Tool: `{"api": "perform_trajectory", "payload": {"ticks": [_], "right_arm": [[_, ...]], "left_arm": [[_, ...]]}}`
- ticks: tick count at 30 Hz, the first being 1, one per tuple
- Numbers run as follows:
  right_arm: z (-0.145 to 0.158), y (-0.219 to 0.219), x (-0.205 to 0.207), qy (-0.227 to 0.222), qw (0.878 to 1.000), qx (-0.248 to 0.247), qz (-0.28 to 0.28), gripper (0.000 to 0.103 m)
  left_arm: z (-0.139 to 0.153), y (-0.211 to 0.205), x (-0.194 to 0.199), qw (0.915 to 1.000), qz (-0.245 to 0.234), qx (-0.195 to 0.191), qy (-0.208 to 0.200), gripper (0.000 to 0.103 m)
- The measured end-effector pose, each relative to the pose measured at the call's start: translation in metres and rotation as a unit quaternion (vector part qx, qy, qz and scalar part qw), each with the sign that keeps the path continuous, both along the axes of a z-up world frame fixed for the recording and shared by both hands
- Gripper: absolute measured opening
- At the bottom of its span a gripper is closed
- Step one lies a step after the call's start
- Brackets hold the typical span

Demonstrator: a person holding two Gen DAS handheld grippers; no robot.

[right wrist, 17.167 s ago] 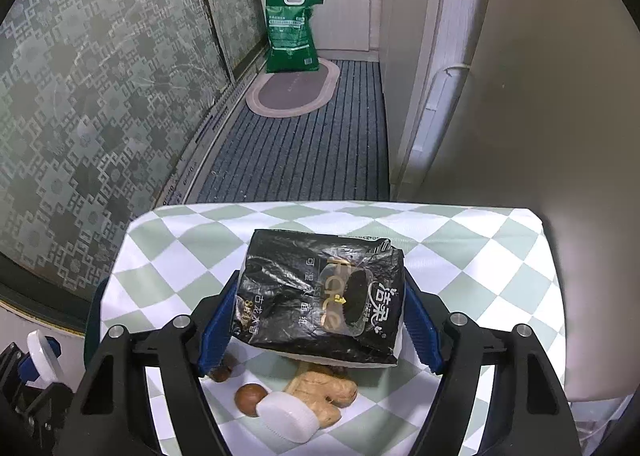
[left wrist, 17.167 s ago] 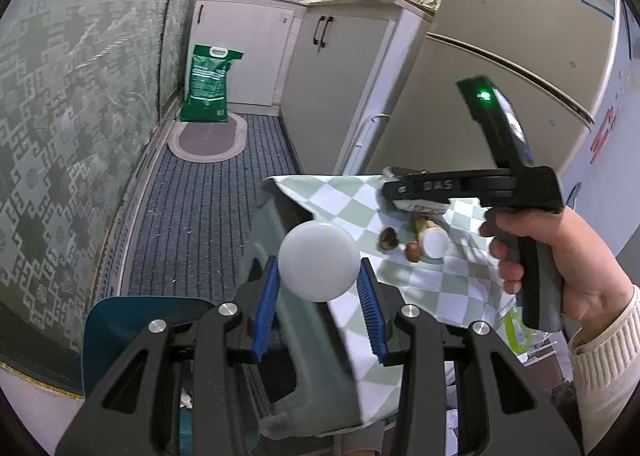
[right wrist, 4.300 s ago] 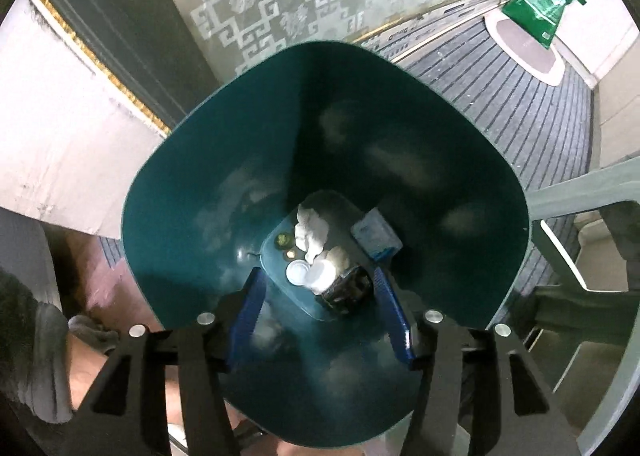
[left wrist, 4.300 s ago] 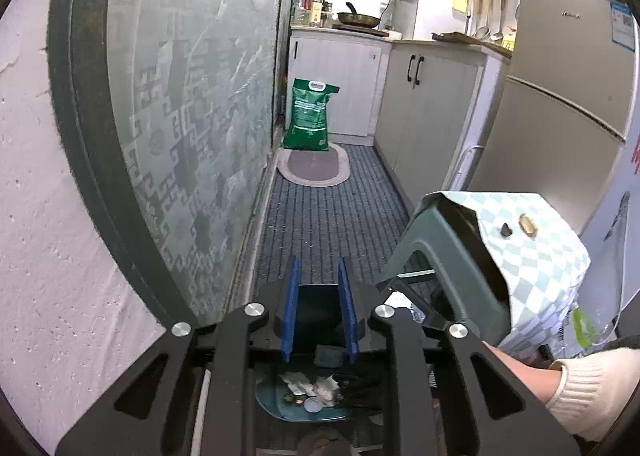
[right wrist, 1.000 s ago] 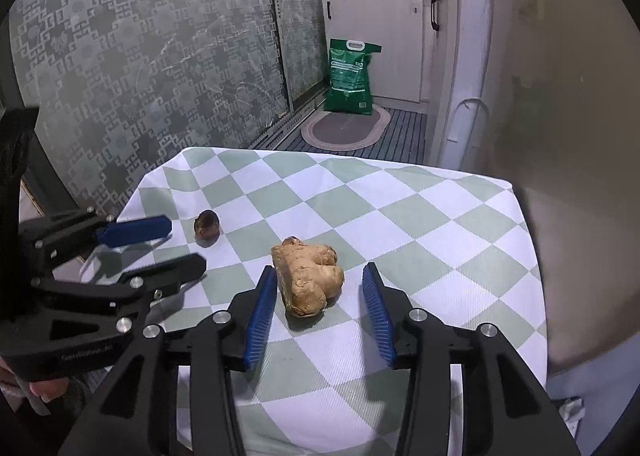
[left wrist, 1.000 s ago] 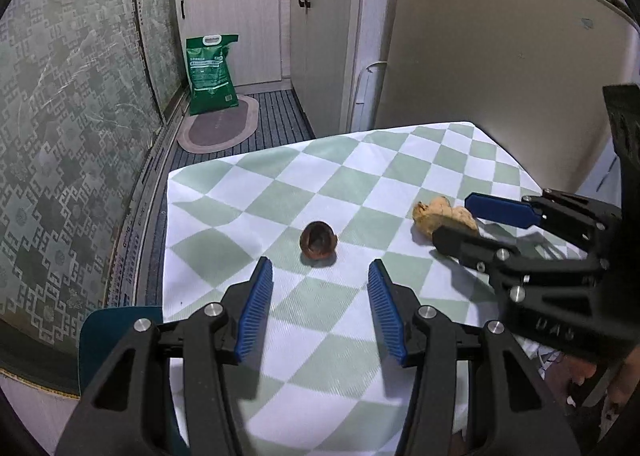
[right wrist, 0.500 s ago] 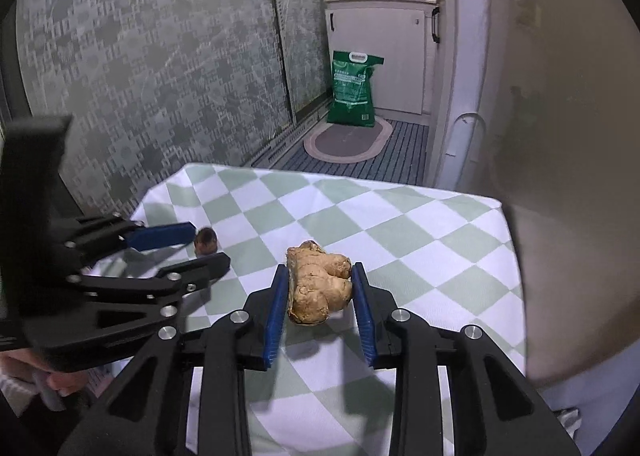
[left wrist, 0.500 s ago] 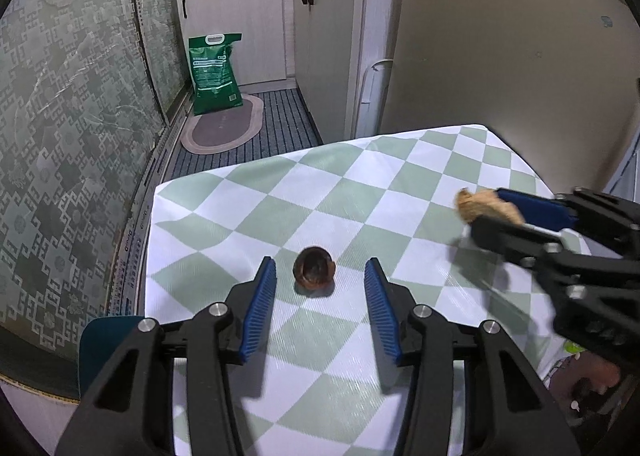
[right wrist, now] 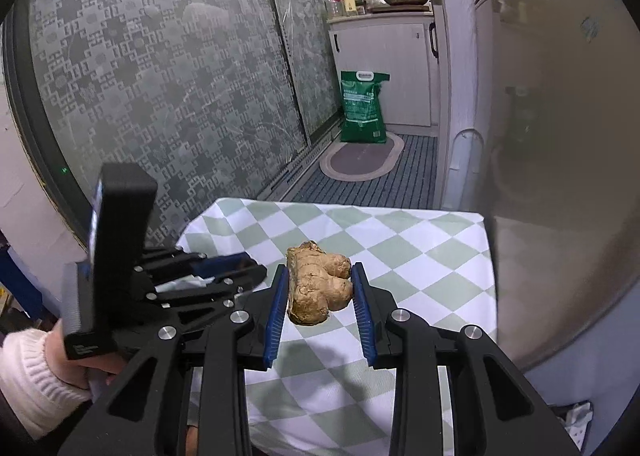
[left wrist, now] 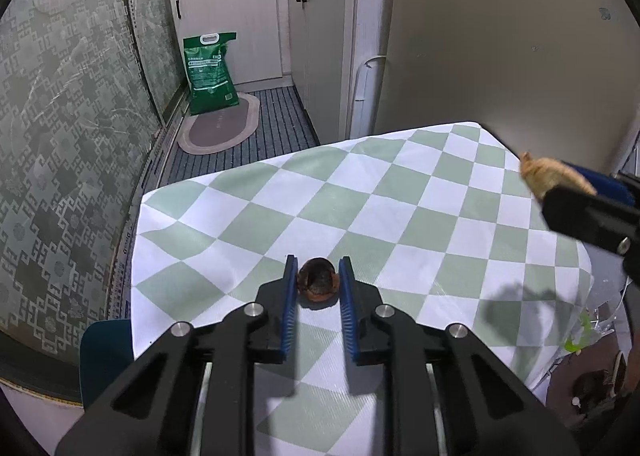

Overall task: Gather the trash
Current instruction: 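Grasp the ginger root with the right gripper while the left grasps the dark nut, then carry the ginger root and dark nut over the teal bin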

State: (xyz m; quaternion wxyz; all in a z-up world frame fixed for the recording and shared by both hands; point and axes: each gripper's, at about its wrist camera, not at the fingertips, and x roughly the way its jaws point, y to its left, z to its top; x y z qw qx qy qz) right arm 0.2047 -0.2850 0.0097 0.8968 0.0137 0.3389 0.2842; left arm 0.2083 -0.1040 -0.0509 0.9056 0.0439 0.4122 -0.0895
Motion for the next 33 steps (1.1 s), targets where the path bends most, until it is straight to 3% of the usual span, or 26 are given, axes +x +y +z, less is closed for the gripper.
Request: {"api": "perform_trajectory", "payload": {"ticks": [9, 21, 33], "right_arm": [[0.006, 0.006, -0.002, 0.002, 1.000, -0.001, -0.001, 0.031], [0.011, 0.045, -0.001, 0.008, 1.000, -0.008, 0.020, 0.032], [0.026, 0.107, -0.002, 0.015, 0.998, 0.010, 0.067, 0.032]], "left_arm": [[0.018, 0.030, -0.010, 0.9985, 0.019, -0.049, -0.017, 0.022], [0.040, 0.088, -0.028, 0.9958, 0.050, -0.066, -0.041, 0.022], [0.011, 0.175, -0.043, 0.9943, 0.093, -0.052, -0.009, 0.022]]}}
